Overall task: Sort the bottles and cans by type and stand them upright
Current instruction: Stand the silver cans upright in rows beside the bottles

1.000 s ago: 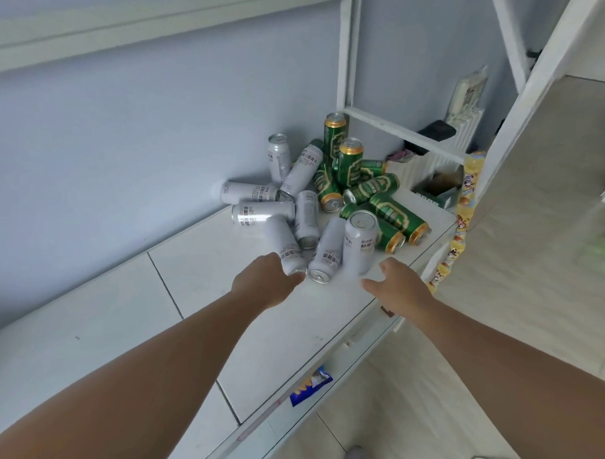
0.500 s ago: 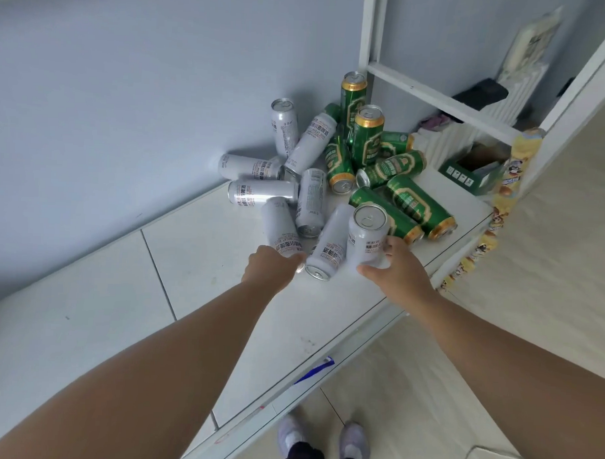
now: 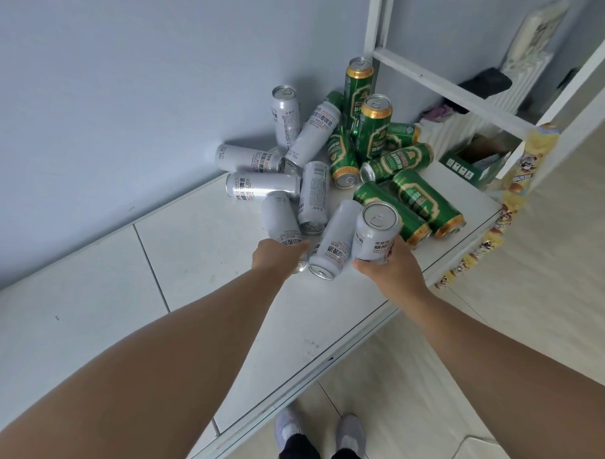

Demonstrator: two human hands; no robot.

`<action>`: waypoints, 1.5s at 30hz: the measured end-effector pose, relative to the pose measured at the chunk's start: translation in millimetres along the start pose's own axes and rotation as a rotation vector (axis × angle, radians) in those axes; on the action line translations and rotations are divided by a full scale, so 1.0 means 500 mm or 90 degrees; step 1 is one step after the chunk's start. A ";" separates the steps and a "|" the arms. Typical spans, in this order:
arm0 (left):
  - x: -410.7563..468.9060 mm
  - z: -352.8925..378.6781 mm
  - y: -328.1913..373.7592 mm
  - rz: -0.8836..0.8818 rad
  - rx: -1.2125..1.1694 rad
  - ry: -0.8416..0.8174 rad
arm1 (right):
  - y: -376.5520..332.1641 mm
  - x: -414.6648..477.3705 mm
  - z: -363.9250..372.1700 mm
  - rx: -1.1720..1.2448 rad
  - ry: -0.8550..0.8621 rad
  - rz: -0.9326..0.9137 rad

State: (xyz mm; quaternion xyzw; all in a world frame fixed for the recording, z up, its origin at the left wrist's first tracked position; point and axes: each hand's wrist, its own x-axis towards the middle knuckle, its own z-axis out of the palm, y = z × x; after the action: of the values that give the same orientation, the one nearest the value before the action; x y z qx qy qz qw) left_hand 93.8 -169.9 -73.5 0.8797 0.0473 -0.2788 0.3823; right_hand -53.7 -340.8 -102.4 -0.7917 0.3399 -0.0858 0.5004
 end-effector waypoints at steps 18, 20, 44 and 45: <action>-0.054 -0.111 0.007 -0.032 -0.169 0.077 | -0.026 -0.021 -0.018 -0.005 0.084 -0.052; -0.056 -0.127 0.006 0.006 -0.130 0.109 | -0.035 -0.021 -0.022 0.007 0.092 -0.052; -0.231 -0.313 0.107 0.318 -0.068 0.231 | -0.203 -0.031 -0.015 -0.027 0.034 -0.188; -0.239 -0.326 0.107 0.320 -0.063 0.231 | -0.212 -0.034 -0.009 -0.033 0.028 -0.197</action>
State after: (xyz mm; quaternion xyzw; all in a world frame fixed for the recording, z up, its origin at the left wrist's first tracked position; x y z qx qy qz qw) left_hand 83.3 -78.1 114.3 0.8797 -0.0907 -0.0112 0.4667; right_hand -20.7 -305.3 -6.7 -0.8452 0.2265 -0.1703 0.4531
